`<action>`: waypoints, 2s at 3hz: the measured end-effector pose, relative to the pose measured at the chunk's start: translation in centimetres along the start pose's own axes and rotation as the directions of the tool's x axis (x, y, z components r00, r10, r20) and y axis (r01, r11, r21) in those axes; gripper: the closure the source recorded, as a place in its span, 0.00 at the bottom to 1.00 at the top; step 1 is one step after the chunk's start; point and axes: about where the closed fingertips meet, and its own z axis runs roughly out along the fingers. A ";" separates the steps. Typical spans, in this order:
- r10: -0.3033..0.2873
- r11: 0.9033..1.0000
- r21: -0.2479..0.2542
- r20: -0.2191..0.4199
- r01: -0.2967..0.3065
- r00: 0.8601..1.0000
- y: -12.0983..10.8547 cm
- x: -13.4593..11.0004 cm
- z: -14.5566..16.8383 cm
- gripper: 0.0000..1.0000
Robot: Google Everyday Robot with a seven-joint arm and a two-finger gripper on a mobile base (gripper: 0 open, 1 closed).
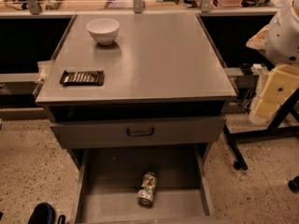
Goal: Pick 7up can from middle drawer and place on counter
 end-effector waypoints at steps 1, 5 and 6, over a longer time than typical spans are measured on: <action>0.000 1.000 0.000 0.000 0.000 1.000 0.0 0.0 0.0 0.00; -0.041 0.992 -0.115 0.045 0.046 0.998 6.5 3.3 17.0 0.00; -0.047 0.993 -0.108 0.046 0.052 0.998 6.4 3.4 17.0 0.00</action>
Offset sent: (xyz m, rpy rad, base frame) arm -0.0006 0.0179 -0.1120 0.0601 0.0860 0.0607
